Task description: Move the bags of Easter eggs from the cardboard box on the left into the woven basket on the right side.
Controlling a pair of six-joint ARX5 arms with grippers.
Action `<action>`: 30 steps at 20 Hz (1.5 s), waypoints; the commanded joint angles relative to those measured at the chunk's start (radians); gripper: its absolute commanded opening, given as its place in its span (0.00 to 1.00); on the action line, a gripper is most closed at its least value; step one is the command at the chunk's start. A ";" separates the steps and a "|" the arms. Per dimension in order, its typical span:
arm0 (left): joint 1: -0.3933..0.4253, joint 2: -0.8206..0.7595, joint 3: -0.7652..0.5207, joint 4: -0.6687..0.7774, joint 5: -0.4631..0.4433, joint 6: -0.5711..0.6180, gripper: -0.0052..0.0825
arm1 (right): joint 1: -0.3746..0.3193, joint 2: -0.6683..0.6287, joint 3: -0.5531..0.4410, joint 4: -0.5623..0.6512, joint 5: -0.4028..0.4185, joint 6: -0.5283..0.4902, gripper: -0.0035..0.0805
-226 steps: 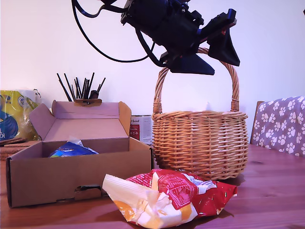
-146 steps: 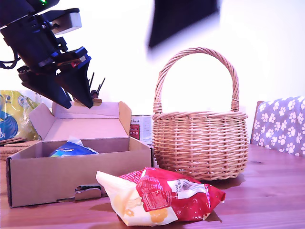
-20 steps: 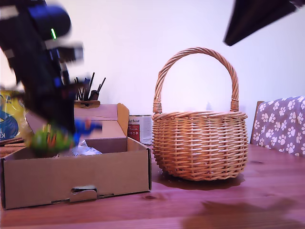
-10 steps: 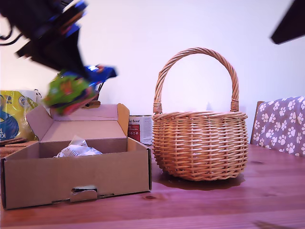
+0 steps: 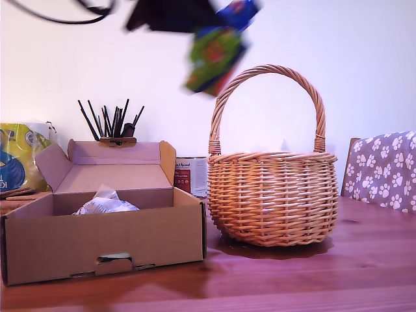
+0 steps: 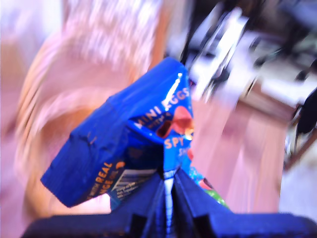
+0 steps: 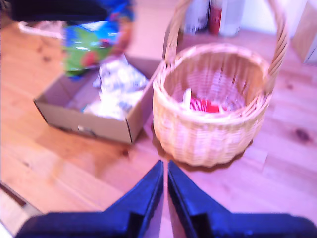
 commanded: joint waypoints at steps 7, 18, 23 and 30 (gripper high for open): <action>-0.002 0.301 -0.014 0.475 -0.011 0.027 0.04 | -0.003 -0.008 -0.002 0.003 0.011 0.004 0.03; -0.002 0.452 0.088 0.531 -0.120 0.033 0.60 | -0.003 -0.008 -0.002 0.004 0.010 0.003 0.03; -0.008 0.415 0.157 0.330 -0.103 0.030 0.37 | -0.003 -0.008 -0.002 0.004 0.010 0.003 0.03; 0.016 0.200 0.163 -0.236 -0.099 0.122 0.03 | -0.003 0.012 -0.002 0.011 0.006 0.003 0.03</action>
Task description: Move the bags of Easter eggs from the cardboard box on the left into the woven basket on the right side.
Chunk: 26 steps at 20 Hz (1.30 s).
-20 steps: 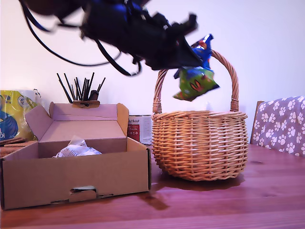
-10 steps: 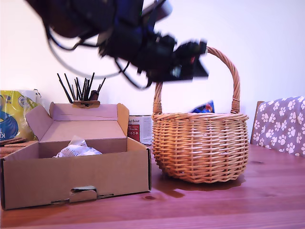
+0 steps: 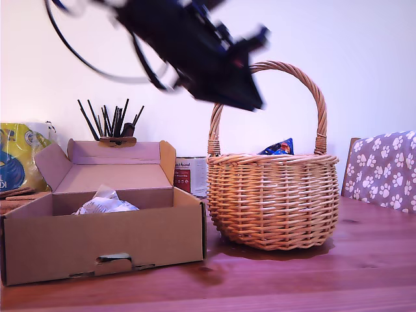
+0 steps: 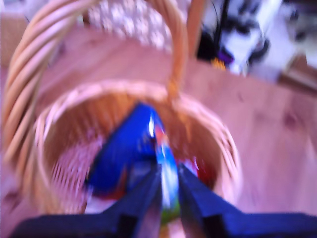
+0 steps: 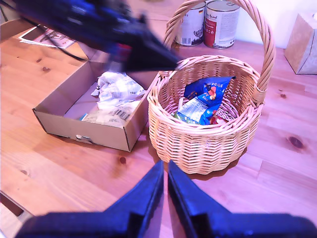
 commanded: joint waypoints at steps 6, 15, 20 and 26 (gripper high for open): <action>0.172 -0.085 -0.002 -0.406 -0.053 0.158 0.03 | -0.003 0.059 -0.002 0.029 -0.003 0.000 0.03; 0.303 -0.074 -0.002 -0.464 0.087 0.183 0.03 | 0.006 0.144 0.000 0.144 -0.166 0.095 0.03; 0.290 -0.010 -0.002 -0.452 0.090 -0.150 0.92 | 0.006 0.185 0.000 0.160 -0.167 0.082 0.03; 0.241 0.006 -0.002 -0.410 -0.004 -0.356 0.91 | 0.007 0.200 0.000 0.175 -0.213 0.064 0.03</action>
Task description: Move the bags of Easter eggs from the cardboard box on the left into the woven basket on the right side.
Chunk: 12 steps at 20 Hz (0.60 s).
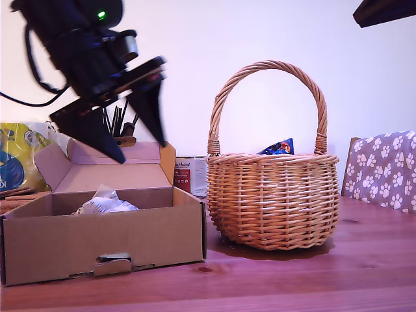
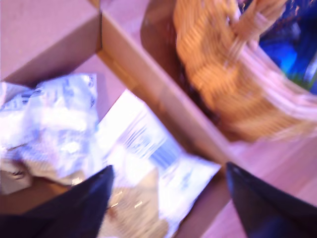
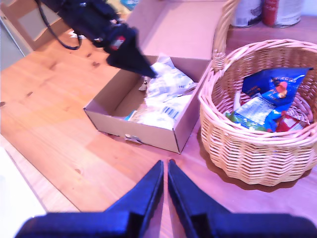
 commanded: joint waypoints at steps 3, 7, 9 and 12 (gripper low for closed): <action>-0.008 0.037 -0.005 0.016 -0.018 -0.129 0.91 | 0.006 -0.002 0.002 0.018 -0.007 -0.048 0.03; -0.008 0.120 0.004 -0.013 -0.003 -0.231 0.91 | 0.007 -0.002 0.002 0.017 -0.024 -0.077 0.03; -0.008 0.154 0.005 -0.023 0.024 -0.259 0.91 | 0.007 -0.002 0.002 0.016 -0.027 -0.103 0.03; -0.011 0.193 0.007 -0.060 0.039 -0.303 0.91 | 0.006 -0.002 0.002 0.016 -0.030 -0.131 0.03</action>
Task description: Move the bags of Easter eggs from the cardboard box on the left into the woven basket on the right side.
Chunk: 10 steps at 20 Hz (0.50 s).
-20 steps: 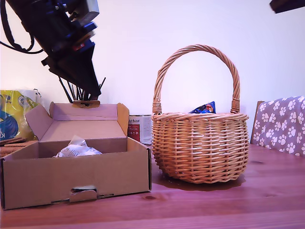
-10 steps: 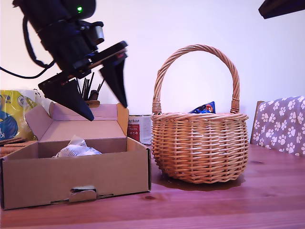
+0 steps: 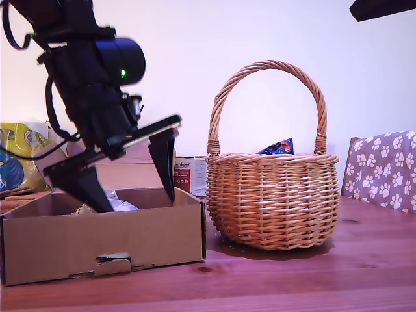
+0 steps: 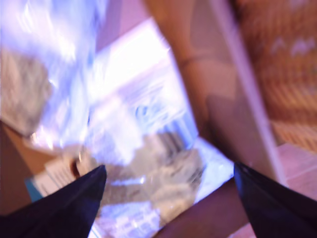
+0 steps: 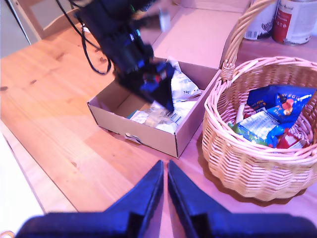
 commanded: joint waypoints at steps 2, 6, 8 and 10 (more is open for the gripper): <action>-0.005 0.029 0.002 -0.031 -0.002 -0.025 0.91 | 0.007 -0.001 0.002 0.009 -0.004 -0.011 0.03; -0.005 0.084 0.003 -0.048 -0.027 -0.029 0.91 | 0.007 -0.001 0.002 0.009 -0.006 -0.011 0.03; -0.005 0.116 0.003 -0.035 -0.030 -0.028 0.91 | 0.006 -0.001 0.002 0.009 -0.008 -0.020 0.03; -0.005 0.139 0.003 -0.012 -0.046 -0.027 0.91 | 0.007 -0.001 0.002 0.009 -0.009 -0.028 0.03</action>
